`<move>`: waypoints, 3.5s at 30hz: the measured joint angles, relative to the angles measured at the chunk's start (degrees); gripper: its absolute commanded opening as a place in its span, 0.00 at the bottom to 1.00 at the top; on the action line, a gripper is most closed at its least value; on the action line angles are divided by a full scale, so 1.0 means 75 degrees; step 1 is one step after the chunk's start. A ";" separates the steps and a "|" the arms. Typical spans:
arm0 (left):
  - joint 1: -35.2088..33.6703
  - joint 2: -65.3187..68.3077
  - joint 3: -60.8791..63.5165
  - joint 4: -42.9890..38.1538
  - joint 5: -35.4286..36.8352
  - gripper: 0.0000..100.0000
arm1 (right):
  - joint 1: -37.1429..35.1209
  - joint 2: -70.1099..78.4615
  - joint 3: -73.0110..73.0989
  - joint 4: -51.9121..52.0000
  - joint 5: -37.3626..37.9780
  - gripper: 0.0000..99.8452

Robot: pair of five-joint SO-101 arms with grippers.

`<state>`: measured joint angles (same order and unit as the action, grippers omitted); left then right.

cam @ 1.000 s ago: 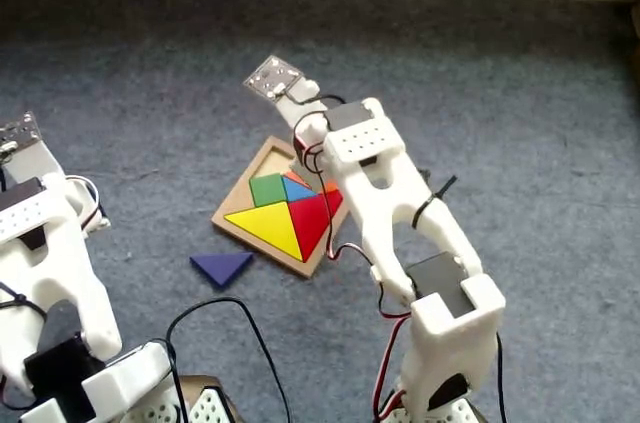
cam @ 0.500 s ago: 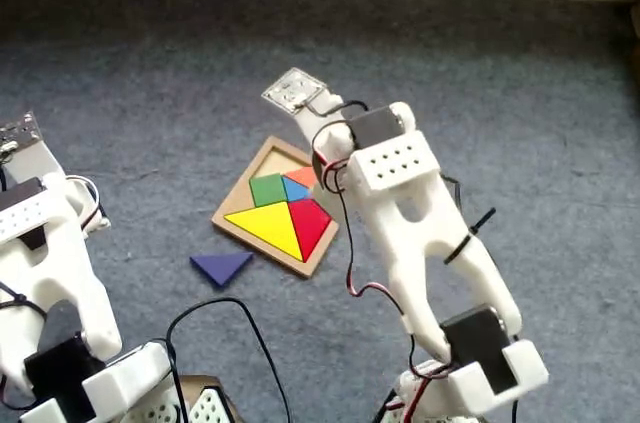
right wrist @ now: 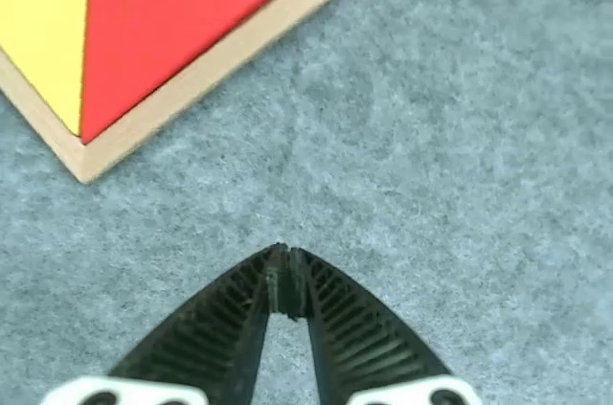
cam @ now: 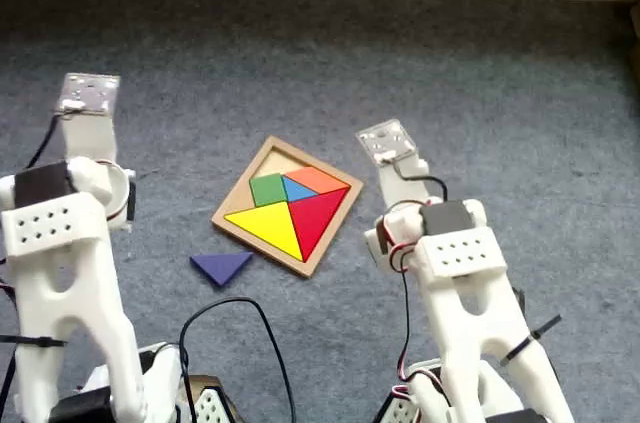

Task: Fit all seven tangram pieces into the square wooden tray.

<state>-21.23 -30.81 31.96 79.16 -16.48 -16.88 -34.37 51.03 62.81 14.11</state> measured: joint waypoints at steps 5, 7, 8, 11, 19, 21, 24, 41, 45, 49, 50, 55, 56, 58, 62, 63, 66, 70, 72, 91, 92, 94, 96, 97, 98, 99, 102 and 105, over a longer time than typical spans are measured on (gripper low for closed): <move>0.1325 -0.0152 0.0703 -0.0023 -0.1547 0.01 | 0.0949 -0.0281 0.1207 -0.1465 -0.0586 0.01; 0.1887 -0.0152 0.1172 -0.0141 -0.1875 0.01 | 0.1149 -0.0293 0.1524 -0.1911 -0.0703 0.01; 0.2168 -0.0152 0.1383 -0.0176 -0.2040 0.02 | 0.1231 -0.0293 0.1629 -0.2040 -0.0727 0.01; 0.2884 -0.0152 0.2040 -0.0223 -0.2497 0.12 | 0.1395 -0.0293 0.1700 -0.2122 -0.0774 0.01; 0.3856 -0.0105 0.3001 -0.1020 -0.3130 0.16 | 0.1395 -0.0293 0.1840 -0.2602 -0.0774 0.01; 0.3997 0.0199 0.3001 -0.1114 -0.3317 0.16 | 0.1395 -0.0305 0.1981 -0.2743 -0.0774 0.01; 0.4103 0.0985 0.2942 -0.1149 -0.3399 0.16 | 0.1395 -0.0328 0.2016 -0.2872 -0.0774 0.01; 0.3563 0.4372 0.0188 -0.1160 -0.3399 0.16 | 0.1395 -0.0340 0.2016 -0.2942 -0.0774 0.01; 0.3446 0.4407 -0.0059 -0.0715 -0.3399 0.16 | 0.1395 -0.0340 0.2016 -0.2942 -0.0774 0.01; 0.3341 0.4419 -0.0293 -0.0527 -0.3411 0.16 | 0.1395 -0.0340 0.2016 -0.2942 -0.0774 0.01; 0.3282 0.4419 -0.0305 -0.0527 -0.3481 0.16 | 0.1395 -0.0340 0.2016 -0.2942 -0.0774 0.01; 0.3130 0.4513 -0.0305 -0.0481 -0.4009 0.17 | 0.1395 -0.0340 0.2016 -0.2942 -0.0774 0.01; 0.3095 0.4513 -0.0258 -0.0481 -0.4032 0.17 | 0.1395 -0.0340 0.2016 -0.2942 -0.0774 0.01; 0.3083 0.4513 -0.0082 -0.0516 -0.4079 0.17 | 0.1395 -0.0340 0.2016 -0.2942 -0.0774 0.01; 0.3071 0.4489 0.0152 -0.0809 -0.4079 0.17 | 0.1395 -0.0340 0.2016 -0.2942 -0.0774 0.01; 0.3059 0.4489 0.0164 -0.0821 -0.4079 0.18 | 0.1395 -0.0340 0.2016 -0.2942 -0.0774 0.01; 0.3059 0.4489 0.0164 -0.0879 -0.4067 0.19 | 0.1395 -0.0340 0.2016 -0.2942 -0.0774 0.01; 0.3059 0.4489 0.0164 -0.0903 -0.4067 0.20 | 0.1395 -0.0340 0.2016 -0.2942 -0.0774 0.01; 0.3059 0.4489 0.0164 -0.0903 -0.4067 0.20 | 0.1395 -0.0340 0.2016 -0.2942 -0.0774 0.01; 0.3059 0.5451 -0.0445 -0.1137 -0.3411 0.04 | 0.1395 -0.0340 0.2016 -0.2942 -0.0774 0.01; 0.3059 0.5451 -0.0445 -0.1114 -0.3411 0.01 | 0.1395 -0.0340 0.2016 -0.2942 -0.0774 0.01; 0.3071 0.5474 -0.0445 -0.1114 -0.3411 0.01 | 0.1395 -0.0340 0.2016 -0.2942 -0.0774 0.01; 0.3071 0.5486 -0.0457 -0.1114 -0.3411 0.00 | 0.1407 -0.0340 0.2016 -0.2942 -0.0774 0.01; 0.3071 0.5486 -0.0457 -0.1067 -0.3411 0.00 | 0.1407 -0.0340 0.2016 -0.2942 -0.0774 0.01; 0.3071 0.5486 -0.0516 -0.0985 -0.3423 0.00 | 0.1407 -0.0340 0.2016 -0.2942 -0.0774 0.01; 0.3071 0.5462 -0.0551 -0.0821 -0.3434 0.00 | 0.1407 -0.0340 0.2016 -0.2942 -0.0774 0.01; 0.3059 0.4864 -0.0598 -0.0352 -0.3434 0.00 | 0.1407 -0.0340 0.2016 -0.2942 -0.0774 0.01; 0.3059 0.3833 -0.0598 -0.0129 -0.3423 0.00 | 0.1407 -0.0340 0.2016 -0.2942 -0.0774 0.01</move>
<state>1.71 -2.07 27.47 78.20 -42.15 -6.33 -36.92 66.15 40.75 8.31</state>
